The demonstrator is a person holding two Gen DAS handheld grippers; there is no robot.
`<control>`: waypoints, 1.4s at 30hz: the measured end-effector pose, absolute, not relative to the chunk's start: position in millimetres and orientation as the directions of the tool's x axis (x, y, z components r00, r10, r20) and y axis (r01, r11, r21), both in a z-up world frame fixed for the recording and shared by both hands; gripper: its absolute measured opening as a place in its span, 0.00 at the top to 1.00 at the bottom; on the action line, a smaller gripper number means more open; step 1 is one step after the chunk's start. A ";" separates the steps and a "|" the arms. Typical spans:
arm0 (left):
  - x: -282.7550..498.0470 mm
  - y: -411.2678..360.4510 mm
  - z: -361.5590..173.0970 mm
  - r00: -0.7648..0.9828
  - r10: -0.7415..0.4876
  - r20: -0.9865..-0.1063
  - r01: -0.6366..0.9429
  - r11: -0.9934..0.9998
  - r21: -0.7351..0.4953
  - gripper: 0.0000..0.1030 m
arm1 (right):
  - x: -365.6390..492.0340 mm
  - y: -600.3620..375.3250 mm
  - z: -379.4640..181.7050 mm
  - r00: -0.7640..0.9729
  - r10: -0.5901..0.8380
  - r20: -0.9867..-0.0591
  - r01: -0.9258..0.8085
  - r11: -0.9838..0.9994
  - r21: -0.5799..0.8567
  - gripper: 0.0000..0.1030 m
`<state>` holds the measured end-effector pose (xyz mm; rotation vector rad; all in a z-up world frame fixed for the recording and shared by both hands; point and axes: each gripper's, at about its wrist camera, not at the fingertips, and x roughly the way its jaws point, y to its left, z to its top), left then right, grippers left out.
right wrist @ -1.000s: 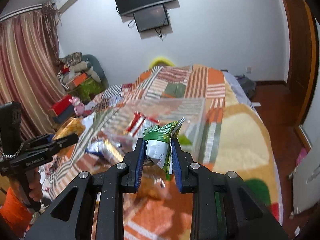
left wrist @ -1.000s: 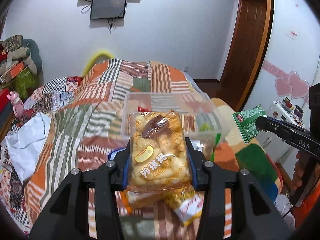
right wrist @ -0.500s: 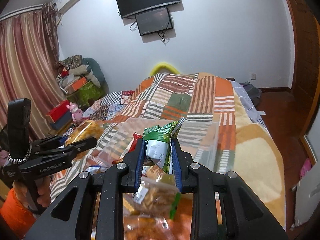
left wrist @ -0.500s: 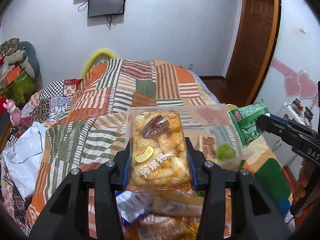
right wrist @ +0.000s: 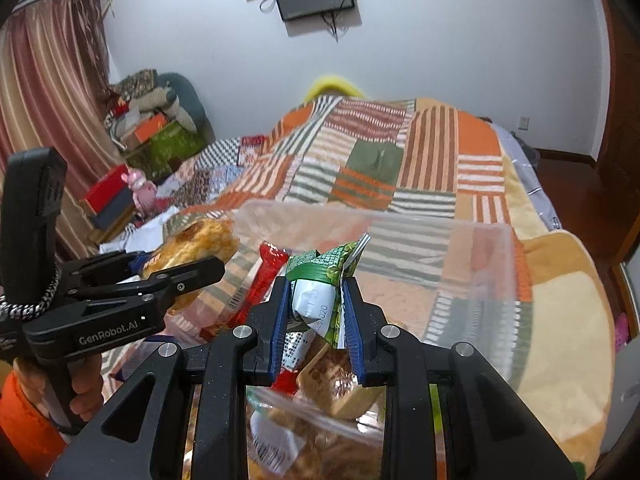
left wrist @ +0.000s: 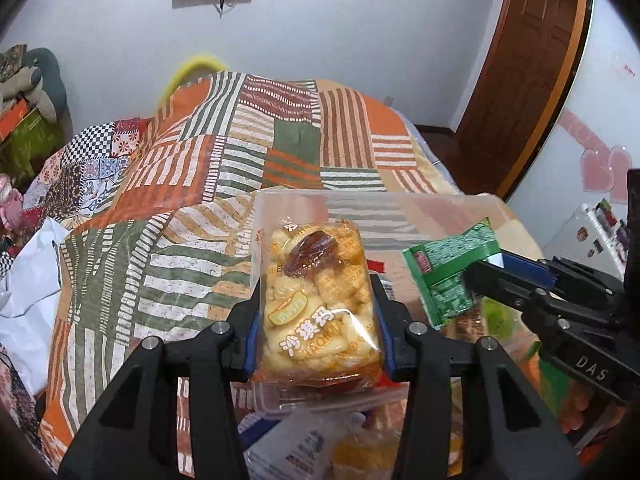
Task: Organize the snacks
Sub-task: 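Place the bread pack and green-white bag into the clear box and release, then grasp the clear cracker bag with the right tool while the left tool grasps an orange-wrapped bar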
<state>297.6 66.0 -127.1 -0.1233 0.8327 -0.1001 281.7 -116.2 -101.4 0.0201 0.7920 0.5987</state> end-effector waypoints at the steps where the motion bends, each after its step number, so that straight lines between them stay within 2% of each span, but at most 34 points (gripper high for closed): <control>1: 299.5 65.5 -129.4 0.664 -0.136 -0.735 0.038 0.988 -0.148 0.56 | 282.9 -113.2 -103.1 0.543 0.506 -0.670 -0.498 0.837 0.228 0.77; 12: 303.8 64.0 -136.9 0.645 -0.110 -0.756 0.020 0.992 -0.127 0.54 | 286.1 -99.1 -114.7 0.508 0.470 -0.721 -0.518 0.836 0.180 0.74; 18: 287.2 63.9 -125.6 0.655 -0.115 -0.747 0.032 0.992 -0.125 0.53 | 273.9 -104.8 -106.4 0.527 0.467 -0.710 -0.526 0.836 0.159 0.58; 21: 275.0 64.2 -117.4 0.668 -0.108 -0.737 0.030 0.993 -0.118 0.47 | 264.9 -111.4 -97.8 0.552 0.461 -0.695 -0.530 0.837 0.134 0.50; 27: 238.3 63.4 -99.7 0.707 -0.074 -0.703 0.034 0.997 -0.070 0.25 | 244.0 -127.7 -80.0 0.602 0.457 -0.654 -0.537 0.839 0.092 0.32; 33: 202.7 59.1 -95.3 0.716 -0.062 -0.695 0.040 0.998 -0.049 0.11 | 221.3 -143.1 -74.0 0.613 0.477 -0.630 -0.541 0.834 0.105 0.15; 42: 159.9 50.5 -115.7 0.691 -0.069 -0.719 0.041 0.998 -0.056 0.08 | 189.2 -154.7 -90.6 0.574 0.488 -0.657 -0.548 0.826 0.135 0.13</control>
